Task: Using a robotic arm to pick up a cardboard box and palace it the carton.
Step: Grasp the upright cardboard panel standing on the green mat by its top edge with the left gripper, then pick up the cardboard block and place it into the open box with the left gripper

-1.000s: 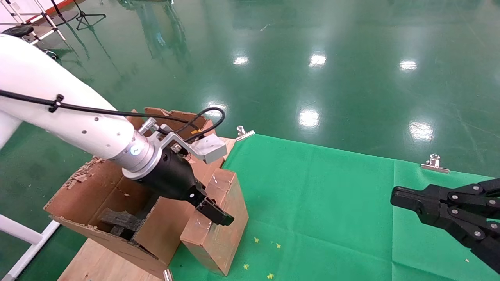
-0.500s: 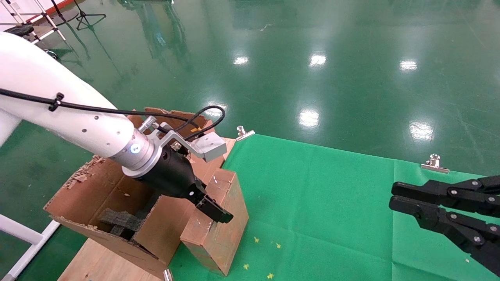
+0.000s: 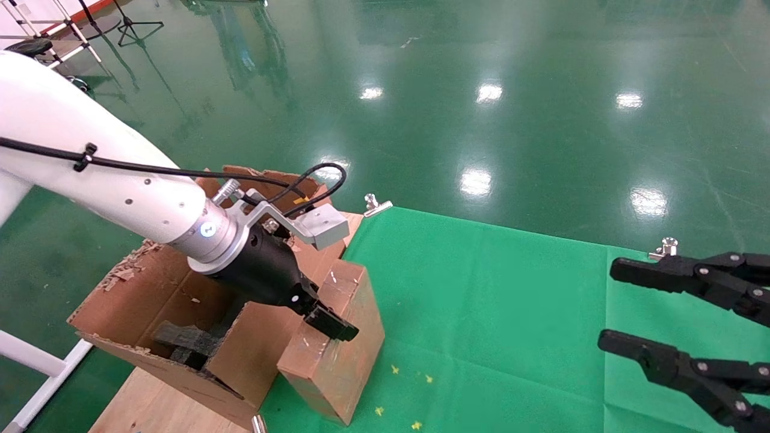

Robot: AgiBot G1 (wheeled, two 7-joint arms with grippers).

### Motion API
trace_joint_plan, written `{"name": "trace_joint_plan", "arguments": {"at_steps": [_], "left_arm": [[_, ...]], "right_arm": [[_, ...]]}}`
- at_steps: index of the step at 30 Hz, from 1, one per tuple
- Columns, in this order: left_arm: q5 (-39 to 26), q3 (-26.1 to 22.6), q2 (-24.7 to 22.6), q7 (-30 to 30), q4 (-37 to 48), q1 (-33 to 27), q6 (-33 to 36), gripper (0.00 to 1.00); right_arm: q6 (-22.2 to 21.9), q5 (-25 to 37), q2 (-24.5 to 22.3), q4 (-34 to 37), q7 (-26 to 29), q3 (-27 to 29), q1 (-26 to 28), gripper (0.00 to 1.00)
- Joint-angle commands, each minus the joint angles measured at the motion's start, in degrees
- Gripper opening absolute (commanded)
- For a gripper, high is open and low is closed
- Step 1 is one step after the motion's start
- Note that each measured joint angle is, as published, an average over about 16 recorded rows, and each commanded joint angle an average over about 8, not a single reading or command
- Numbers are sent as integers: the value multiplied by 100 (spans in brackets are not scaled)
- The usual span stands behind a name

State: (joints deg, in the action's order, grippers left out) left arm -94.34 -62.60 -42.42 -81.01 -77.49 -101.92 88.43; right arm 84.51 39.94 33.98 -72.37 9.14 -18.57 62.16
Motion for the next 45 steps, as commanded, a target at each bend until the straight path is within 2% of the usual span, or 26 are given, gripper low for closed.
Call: {"name": "trace_joint_plan", "arguments": {"at_steps": [1, 8, 16, 25, 30, 37, 45], "left_arm": [[1, 4, 3, -4, -8, 3, 3, 0], [13, 6, 9, 146, 88, -61, -13, 0], [297, 310, 340, 1045, 236, -461, -230, 0], [447, 924, 746, 2243, 1055, -1479, -356, 0], [233, 1126, 953, 2862, 1641, -2101, -317, 0], [-262, 1029, 1223, 3367, 2506, -2469, -58, 0], [-534, 711, 1459, 3882, 3385, -2128, 53, 0]], "right_arm": [[0, 0, 0, 0, 0, 0, 0, 100], [0, 0, 0, 0, 0, 0, 0, 100], [0, -1, 0, 1, -1, -1, 1, 100], [0, -1, 0, 1, -1, -2, 1, 100], [0, -1, -1, 1, -2, -2, 1, 100], [-1, -2, -1, 1, -2, -3, 1, 100], [-1, -2, -1, 1, -2, -4, 2, 100]]}}
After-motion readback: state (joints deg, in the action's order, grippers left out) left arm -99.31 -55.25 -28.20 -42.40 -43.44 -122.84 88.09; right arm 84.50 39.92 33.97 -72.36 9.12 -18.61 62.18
